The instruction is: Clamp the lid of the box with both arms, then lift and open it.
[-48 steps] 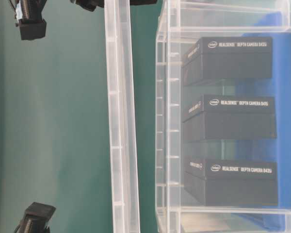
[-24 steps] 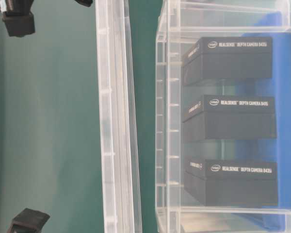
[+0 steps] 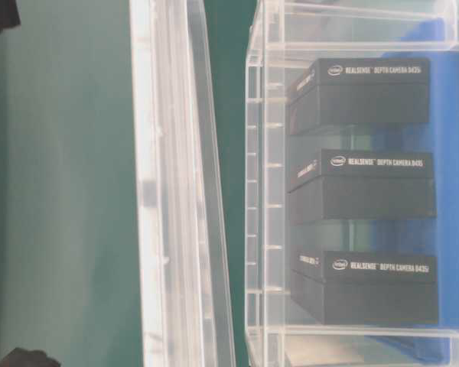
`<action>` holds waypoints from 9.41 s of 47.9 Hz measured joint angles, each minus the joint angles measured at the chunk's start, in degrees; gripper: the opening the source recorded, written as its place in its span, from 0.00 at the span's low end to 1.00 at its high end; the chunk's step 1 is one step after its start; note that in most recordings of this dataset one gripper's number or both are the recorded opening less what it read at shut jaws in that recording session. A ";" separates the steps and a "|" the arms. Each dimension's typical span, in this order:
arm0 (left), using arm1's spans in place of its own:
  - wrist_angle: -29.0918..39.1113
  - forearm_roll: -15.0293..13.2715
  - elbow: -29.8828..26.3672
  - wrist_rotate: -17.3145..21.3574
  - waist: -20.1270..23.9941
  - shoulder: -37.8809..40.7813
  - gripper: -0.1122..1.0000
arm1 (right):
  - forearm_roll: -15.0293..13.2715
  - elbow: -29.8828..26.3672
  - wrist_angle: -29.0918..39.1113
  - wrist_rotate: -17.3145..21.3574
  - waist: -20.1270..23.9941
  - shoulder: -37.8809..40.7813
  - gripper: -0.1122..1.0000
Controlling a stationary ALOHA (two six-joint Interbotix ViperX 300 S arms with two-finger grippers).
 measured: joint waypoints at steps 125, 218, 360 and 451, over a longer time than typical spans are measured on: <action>-24.43 0.09 9.84 -13.71 -14.94 18.98 0.11 | -4.66 12.66 -23.55 29.18 15.29 21.27 0.10; -21.62 1.41 -3.87 7.38 -20.30 -0.97 0.11 | -18.02 -2.55 -9.05 29.62 22.50 0.26 0.10; -52.82 -0.18 21.27 6.33 10.99 -24.17 0.11 | -28.13 21.09 -50.71 34.01 -20.04 -20.39 0.10; -51.33 -0.18 21.27 6.33 9.76 -23.20 0.11 | -27.60 21.09 -50.71 34.01 -16.00 -18.72 0.10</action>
